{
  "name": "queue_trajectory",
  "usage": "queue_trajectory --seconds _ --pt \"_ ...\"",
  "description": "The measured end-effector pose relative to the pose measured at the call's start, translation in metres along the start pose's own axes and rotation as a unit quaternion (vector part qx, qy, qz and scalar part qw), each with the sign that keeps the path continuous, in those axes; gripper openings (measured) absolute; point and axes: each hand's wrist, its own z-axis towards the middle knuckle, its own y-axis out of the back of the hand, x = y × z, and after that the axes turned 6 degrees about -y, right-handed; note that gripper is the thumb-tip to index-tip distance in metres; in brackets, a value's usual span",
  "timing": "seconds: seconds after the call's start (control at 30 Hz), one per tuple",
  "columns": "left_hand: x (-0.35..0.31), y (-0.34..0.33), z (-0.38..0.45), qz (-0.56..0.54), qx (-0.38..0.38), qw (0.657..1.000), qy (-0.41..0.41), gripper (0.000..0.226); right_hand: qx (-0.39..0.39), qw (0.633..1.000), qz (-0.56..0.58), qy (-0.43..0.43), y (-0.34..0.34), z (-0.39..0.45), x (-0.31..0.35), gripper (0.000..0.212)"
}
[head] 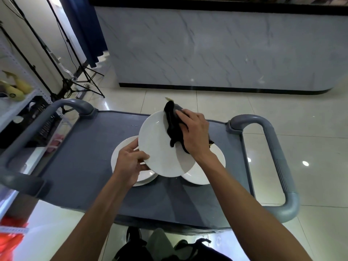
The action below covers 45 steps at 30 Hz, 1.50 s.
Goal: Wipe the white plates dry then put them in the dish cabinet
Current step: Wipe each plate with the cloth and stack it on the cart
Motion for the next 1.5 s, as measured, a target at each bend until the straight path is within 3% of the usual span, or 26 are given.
queue_trajectory --seconds 0.47,0.8,1.07,1.5 --pt "0.002 -0.004 -0.003 -0.003 0.002 1.000 -0.022 0.060 0.069 0.989 0.030 0.127 -0.011 -0.057 0.026 0.042" --pt "-0.001 0.000 -0.003 0.009 -0.028 0.999 -0.014 0.063 0.045 0.998 0.005 0.051 -0.005 -0.073 -0.028 0.042" --pt "-0.001 -0.001 -0.002 0.005 -0.025 1.000 -0.019 0.064 0.015 0.999 0.012 -0.030 0.002 -0.052 -0.030 0.041" --pt "0.002 0.001 0.001 -0.069 -0.094 0.992 -0.035 0.062 0.036 0.998 0.036 0.022 -0.019 -0.103 -0.023 0.046"
